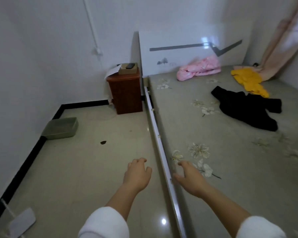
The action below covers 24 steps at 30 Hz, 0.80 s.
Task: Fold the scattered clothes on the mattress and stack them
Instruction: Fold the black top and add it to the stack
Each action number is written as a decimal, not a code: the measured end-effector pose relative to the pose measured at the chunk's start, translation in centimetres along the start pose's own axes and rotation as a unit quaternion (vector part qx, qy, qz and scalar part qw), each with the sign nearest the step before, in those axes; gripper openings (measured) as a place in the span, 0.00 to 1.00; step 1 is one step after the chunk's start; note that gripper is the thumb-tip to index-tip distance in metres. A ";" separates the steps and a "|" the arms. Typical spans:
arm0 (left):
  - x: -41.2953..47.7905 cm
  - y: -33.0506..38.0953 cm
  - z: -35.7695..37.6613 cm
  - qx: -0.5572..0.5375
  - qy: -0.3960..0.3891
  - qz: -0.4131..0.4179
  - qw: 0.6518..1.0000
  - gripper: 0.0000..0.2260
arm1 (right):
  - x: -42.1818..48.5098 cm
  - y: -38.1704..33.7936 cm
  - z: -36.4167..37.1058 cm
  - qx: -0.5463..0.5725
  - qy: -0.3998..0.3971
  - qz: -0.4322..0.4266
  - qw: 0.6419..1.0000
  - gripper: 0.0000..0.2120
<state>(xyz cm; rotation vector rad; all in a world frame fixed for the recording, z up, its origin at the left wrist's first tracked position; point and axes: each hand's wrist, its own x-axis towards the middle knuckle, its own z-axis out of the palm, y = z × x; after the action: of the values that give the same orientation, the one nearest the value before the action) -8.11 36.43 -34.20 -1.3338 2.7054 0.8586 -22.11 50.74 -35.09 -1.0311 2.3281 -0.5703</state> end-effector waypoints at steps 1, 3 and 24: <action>1.7 1.0 0.2 -0.005 -0.007 0.021 1.000 0.20 | 1.0 0.4 -0.6 0.001 0.009 0.016 1.000 0.25; 5.1 2.8 0.6 -0.008 -0.018 0.061 0.998 0.20 | 3.6 1.3 -1.7 0.000 0.027 0.042 0.999 0.25; 50.1 8.1 -7.2 0.058 -0.136 0.206 0.967 0.21 | 41.2 -1.6 -12.2 0.073 0.159 0.252 0.952 0.28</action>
<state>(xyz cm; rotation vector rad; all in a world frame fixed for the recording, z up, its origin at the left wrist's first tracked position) -44.40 0.28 -36.19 -0.5825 2.7907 0.8131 -52.27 20.10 -36.82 -0.2605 2.6405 -0.7221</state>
